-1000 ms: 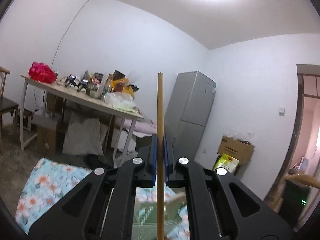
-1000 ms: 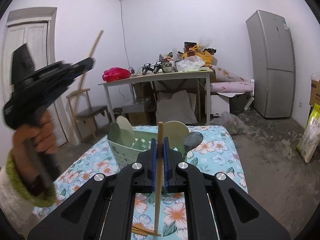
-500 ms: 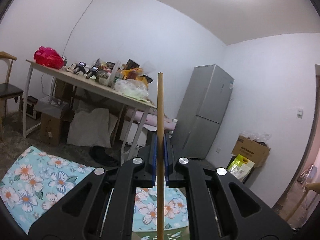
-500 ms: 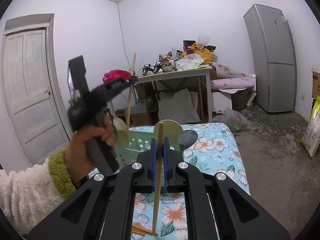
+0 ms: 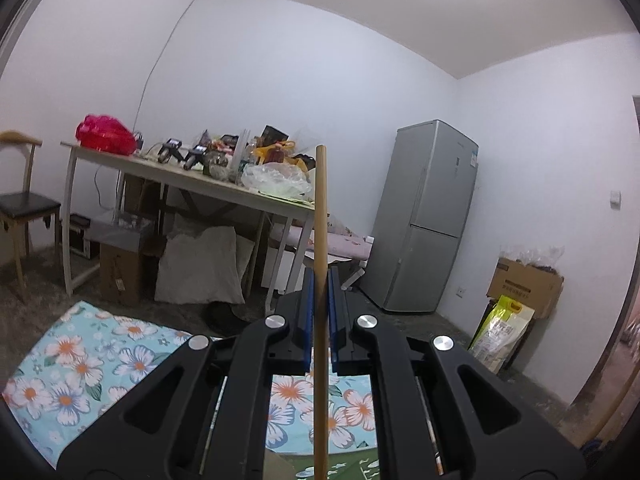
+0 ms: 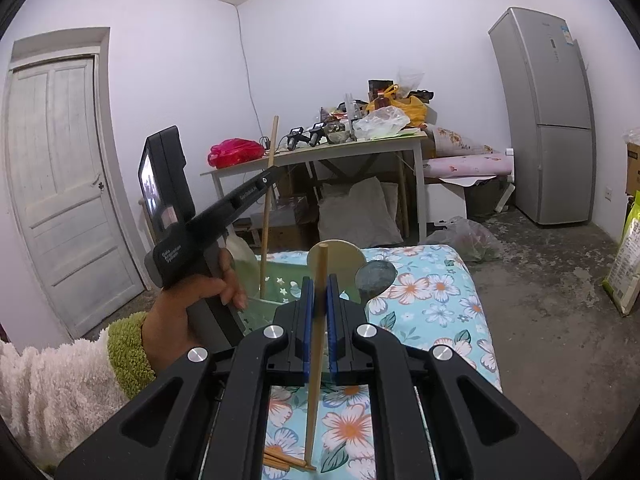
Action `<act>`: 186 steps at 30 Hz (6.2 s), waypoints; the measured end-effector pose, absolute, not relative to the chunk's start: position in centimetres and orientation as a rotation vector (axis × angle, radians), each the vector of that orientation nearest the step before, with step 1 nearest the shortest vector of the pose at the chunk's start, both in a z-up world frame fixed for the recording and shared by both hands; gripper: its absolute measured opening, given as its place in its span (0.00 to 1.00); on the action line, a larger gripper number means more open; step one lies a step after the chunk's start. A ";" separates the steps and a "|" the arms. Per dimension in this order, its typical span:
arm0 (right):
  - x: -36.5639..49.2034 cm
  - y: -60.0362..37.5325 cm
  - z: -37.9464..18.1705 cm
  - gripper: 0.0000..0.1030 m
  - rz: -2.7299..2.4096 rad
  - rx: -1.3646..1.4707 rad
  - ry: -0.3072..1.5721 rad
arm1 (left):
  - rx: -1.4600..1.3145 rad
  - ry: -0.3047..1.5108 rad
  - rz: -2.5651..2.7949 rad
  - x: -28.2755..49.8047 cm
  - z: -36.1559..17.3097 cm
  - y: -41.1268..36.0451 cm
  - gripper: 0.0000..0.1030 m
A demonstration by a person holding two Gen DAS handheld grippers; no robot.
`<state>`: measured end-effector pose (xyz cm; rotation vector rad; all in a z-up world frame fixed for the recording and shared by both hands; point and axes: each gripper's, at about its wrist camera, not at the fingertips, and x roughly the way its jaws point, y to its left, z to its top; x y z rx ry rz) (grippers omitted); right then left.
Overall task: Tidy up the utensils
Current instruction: 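Lower the chopstick into the caddy and open the left gripper while right carries its chopstick, then lower the chopstick into the green caddy and open the right gripper, then withdraw the right gripper from the caddy toward the remaining chopsticks, then grasp a wooden chopstick with the left gripper while right grasps another chopstick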
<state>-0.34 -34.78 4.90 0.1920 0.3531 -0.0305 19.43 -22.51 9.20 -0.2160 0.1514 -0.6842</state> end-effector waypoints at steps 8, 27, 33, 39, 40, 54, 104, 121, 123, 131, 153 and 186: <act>-0.4 -34.9 4.9 0.06 -0.033 0.196 0.353 | -0.186 0.145 -0.693 18.9 8.9 -22.5 0.05; -0.8 -35.3 5.1 0.06 -0.051 0.222 0.362 | -0.170 0.314 -0.743 16.1 7.1 -17.7 0.44; -1.1 -35.0 5.8 0.06 -0.047 0.222 0.358 | -0.160 0.337 -0.744 14.2 7.7 -14.8 0.66; -1.0 -34.1 7.6 0.06 -0.043 0.187 0.324 | -0.170 0.332 -0.721 12.3 8.4 -11.2 0.76; -1.0 -34.0 8.2 0.06 -0.044 0.178 0.311 | -0.177 0.333 -0.716 12.1 8.4 -10.7 0.77; 2.6 -31.9 15.4 0.06 -0.029 0.072 0.112 | -0.210 0.549 -0.658 9.6 3.2 -4.0 0.86; 4.6 -31.8 10.7 0.60 0.136 0.212 0.269 | -0.120 0.629 -0.539 8.9 0.2 -1.7 0.86; -2.0 -27.4 -4.5 0.94 0.004 0.249 0.760 | 0.006 0.627 -0.479 7.5 -0.6 -2.1 0.86; -2.1 -27.3 -6.5 0.94 -0.050 0.230 0.851 | 0.019 0.636 -0.481 7.4 -0.9 -2.2 0.86; -2.7 -27.4 -10.7 0.94 -0.150 0.208 0.952 | 0.077 0.667 -0.511 7.0 -1.9 -3.4 0.86; -3.3 -27.5 -10.6 0.94 -0.098 0.182 0.948 | 0.348 0.711 -0.655 8.3 -3.1 -8.7 0.86; 6.7 -29.8 -12.3 0.13 0.163 0.883 0.997 | -0.275 1.447 -0.971 9.1 -8.4 -4.8 0.21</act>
